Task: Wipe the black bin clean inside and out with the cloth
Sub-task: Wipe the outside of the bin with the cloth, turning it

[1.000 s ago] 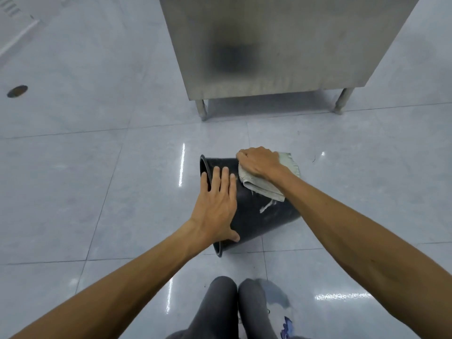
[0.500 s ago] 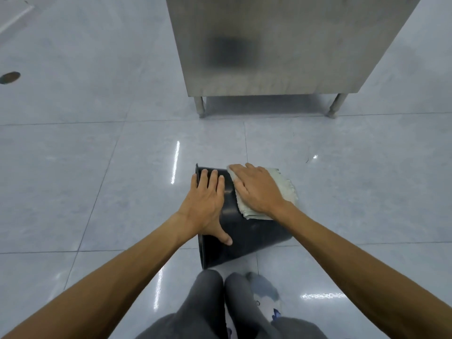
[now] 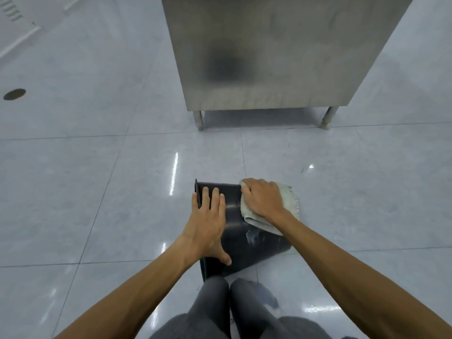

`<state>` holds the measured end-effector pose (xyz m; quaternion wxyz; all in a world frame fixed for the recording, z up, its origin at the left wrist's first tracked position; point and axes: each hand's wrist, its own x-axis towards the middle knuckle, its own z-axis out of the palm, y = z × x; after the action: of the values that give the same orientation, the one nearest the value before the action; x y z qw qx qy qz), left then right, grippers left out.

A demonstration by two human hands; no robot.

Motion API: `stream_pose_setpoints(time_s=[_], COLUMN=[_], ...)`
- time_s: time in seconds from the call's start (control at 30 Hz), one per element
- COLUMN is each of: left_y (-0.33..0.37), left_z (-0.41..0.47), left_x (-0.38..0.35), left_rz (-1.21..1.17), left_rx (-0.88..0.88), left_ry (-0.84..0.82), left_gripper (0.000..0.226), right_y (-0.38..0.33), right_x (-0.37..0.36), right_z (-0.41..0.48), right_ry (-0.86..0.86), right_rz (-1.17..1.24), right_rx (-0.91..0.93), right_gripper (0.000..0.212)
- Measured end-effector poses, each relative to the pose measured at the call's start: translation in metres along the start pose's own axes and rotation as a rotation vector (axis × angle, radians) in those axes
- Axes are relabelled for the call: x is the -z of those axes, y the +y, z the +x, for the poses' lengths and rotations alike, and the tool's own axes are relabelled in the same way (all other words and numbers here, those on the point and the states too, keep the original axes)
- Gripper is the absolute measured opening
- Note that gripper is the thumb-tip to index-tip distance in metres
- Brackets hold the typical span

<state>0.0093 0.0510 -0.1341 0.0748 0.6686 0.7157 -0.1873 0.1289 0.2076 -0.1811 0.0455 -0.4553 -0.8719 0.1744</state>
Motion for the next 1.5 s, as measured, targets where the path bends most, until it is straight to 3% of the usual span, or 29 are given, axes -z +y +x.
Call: stream_pose_setpoints(time_s=[0.17,0.33,0.5,0.67,0.87,1.1,1.27,1.4,1.5], left_y=[-0.003,-0.001,0.009,-0.009,-0.026,-0.011,-0.017,-0.013,-0.01], left_z=[0.002,-0.002,-0.008,0.008,0.033,0.014,0.015,0.011,0.011], left_x=[-0.002,-0.002,-0.004,0.005,0.024,0.016,0.01,0.007,0.01], left_rz=[-0.031,-0.041,-0.03,-0.041,0.003,0.008,0.018,0.035,0.028], left_rx=[0.012,0.003,0.016,0.006,-0.044,-0.008,0.008,-0.001,0.007], left_ry=[0.007,0.026,0.025,0.002,-0.021,-0.057,-0.029,-0.002,0.004], left_gripper=[0.156,0.154,0.154,0.158,0.162,0.165,0.164,0.162,0.162], right_y=[-0.012,0.0,0.016,0.003,-0.003,0.015,-0.014,-0.013,0.005], right_x=[-0.015,-0.018,0.007,-0.008,-0.031,-0.002,-0.024,-0.034,-0.02], right_z=[-0.05,-0.055,0.008,-0.023,-0.065,-0.009,-0.058,-0.076,-0.041], right_ry=[0.067,0.121,-0.12,0.055,0.258,0.127,0.14,0.235,0.171], right_rz=[-0.041,-0.042,0.028,-0.04,0.027,0.018,0.019,0.034,-0.015], right_rx=[0.145,0.231,0.05,0.139,0.183,-0.015,0.029,0.103,0.052], right_gripper=[0.061,0.057,0.05,0.059,0.055,0.04,0.064,0.061,0.062])
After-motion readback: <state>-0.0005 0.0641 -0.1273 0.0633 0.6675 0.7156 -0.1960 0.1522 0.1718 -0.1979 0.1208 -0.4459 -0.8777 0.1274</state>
